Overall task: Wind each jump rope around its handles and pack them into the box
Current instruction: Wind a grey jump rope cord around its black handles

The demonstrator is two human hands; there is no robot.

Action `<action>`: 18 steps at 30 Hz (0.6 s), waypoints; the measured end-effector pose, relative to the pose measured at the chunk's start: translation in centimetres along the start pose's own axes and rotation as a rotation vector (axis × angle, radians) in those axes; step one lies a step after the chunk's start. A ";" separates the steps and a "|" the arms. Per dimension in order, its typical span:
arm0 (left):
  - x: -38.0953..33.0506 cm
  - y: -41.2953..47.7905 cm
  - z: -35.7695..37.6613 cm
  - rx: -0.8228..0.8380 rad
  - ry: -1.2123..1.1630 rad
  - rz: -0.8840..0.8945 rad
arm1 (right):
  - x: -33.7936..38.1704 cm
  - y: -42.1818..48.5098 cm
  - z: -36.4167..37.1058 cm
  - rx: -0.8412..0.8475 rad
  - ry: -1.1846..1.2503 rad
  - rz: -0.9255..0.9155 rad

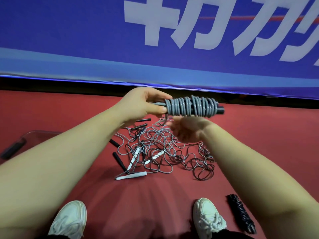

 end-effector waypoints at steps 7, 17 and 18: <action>2.9 -0.2 -3.2 -0.194 -0.029 -0.150 | 7.4 -10.5 -4.0 -0.550 -0.508 -0.816; 3.2 0.0 -2.7 -0.060 0.169 -0.187 | 7.2 -10.6 3.5 -0.841 -1.663 -1.272; 2.9 0.0 -2.8 -0.007 0.273 -0.179 | 7.2 -10.5 3.5 -0.844 -1.682 -1.288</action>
Point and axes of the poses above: each hand's wrist, its own y-axis towards the middle knuckle, its own z-axis out of the palm, x = y × z, the point moved 7 cm from there along y, towards the middle knuckle, and after that the axes turned 9 degrees about z, right-handed, at the moved point
